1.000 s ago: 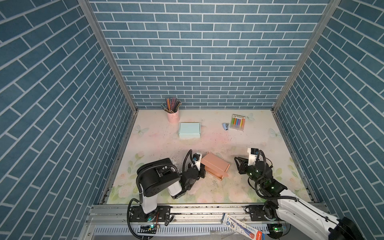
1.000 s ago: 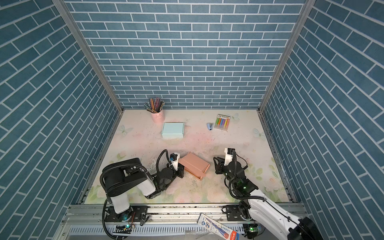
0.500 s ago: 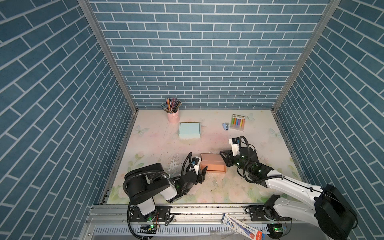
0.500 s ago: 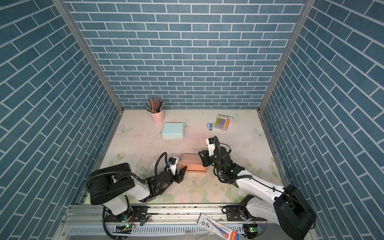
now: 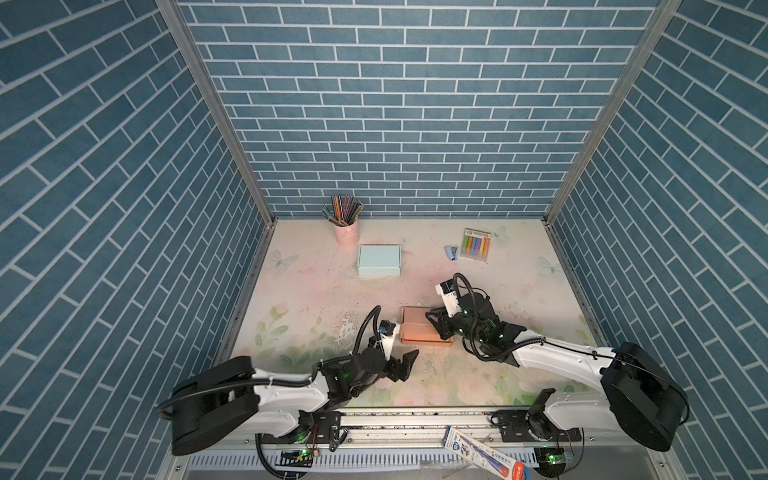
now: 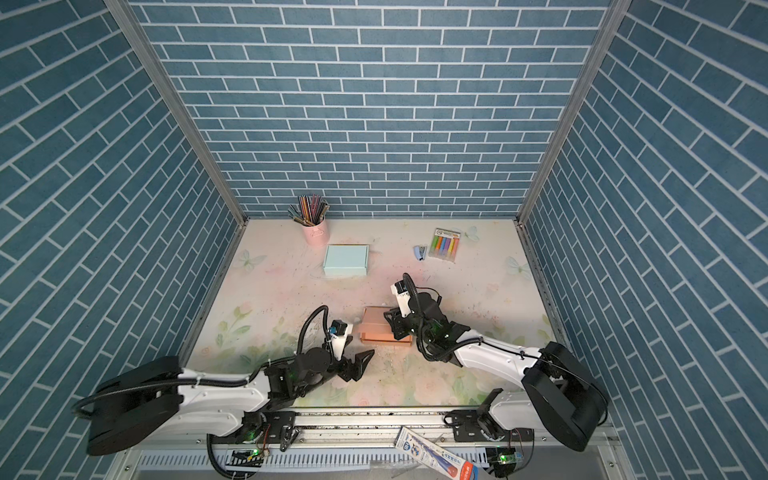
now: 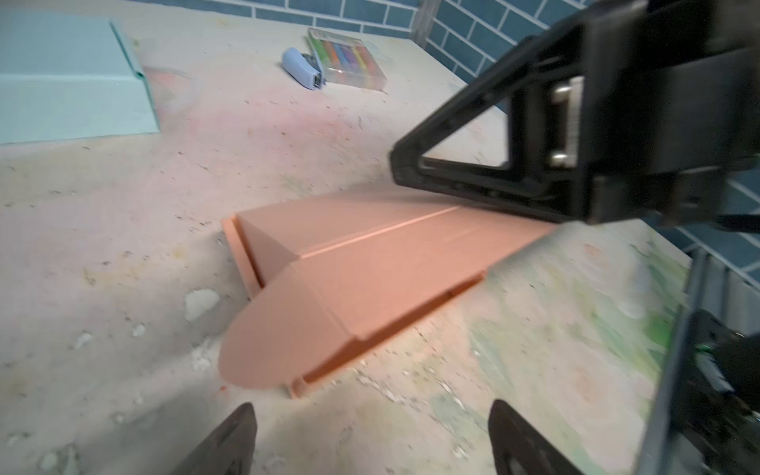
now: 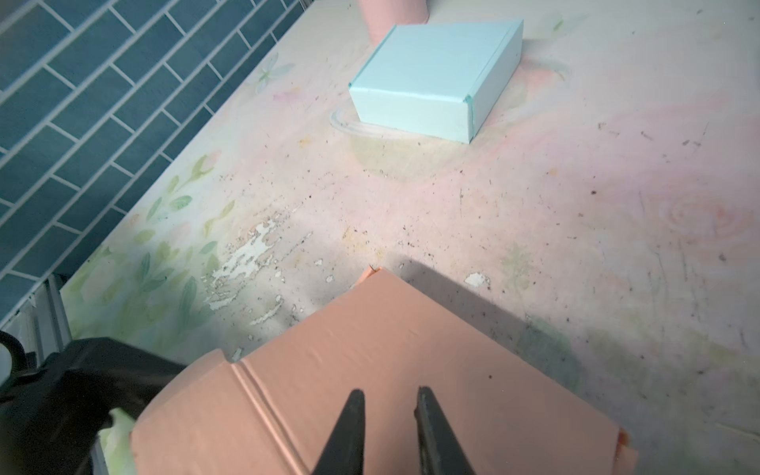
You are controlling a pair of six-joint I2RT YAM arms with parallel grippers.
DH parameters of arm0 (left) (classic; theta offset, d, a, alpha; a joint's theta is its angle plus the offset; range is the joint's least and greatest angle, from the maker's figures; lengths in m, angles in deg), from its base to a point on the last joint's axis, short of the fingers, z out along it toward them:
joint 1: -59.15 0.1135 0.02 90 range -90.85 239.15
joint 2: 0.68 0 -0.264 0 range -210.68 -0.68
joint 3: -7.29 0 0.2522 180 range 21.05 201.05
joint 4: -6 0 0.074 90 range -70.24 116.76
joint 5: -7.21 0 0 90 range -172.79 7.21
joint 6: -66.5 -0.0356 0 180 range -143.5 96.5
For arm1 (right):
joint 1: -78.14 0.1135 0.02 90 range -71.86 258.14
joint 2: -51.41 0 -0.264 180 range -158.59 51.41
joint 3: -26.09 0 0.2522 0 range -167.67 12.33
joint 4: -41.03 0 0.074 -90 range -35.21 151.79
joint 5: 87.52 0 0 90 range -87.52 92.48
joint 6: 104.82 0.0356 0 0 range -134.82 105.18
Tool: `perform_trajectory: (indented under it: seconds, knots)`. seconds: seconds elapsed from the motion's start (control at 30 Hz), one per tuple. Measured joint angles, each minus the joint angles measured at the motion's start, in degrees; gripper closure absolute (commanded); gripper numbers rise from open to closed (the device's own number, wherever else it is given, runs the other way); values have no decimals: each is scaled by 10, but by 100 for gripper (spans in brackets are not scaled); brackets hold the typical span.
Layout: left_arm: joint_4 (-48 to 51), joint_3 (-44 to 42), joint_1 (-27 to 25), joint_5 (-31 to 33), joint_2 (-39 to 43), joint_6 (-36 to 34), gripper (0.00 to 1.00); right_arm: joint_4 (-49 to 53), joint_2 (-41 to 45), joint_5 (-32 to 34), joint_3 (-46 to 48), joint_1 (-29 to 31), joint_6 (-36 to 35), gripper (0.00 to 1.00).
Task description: Fold the paper box
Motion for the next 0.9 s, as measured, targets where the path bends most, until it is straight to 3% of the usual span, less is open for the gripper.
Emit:
perform_trajectory:
  seconds: [0.2, 0.3, 0.5, 0.63, 0.9]
  knots:
    - [224, 33, -18, 21, 214, 32, 12, 2, -10, 9, 0, 12, -9, 77]
    - [275, 71, 2, 29, 253, 31, 12, 2, -17, 16, 0, 23, -12, 77]
    - [263, 145, 132, -28, 133, 17, 13, 5, -27, 28, 0, 31, -11, 78]
    - [229, 169, 194, -87, 21, -1, 20, 5, -26, 35, 0, 33, -11, 78]
    - [159, 204, 224, -164, -129, -32, 29, 5, -26, 50, 0, 41, -11, 79]
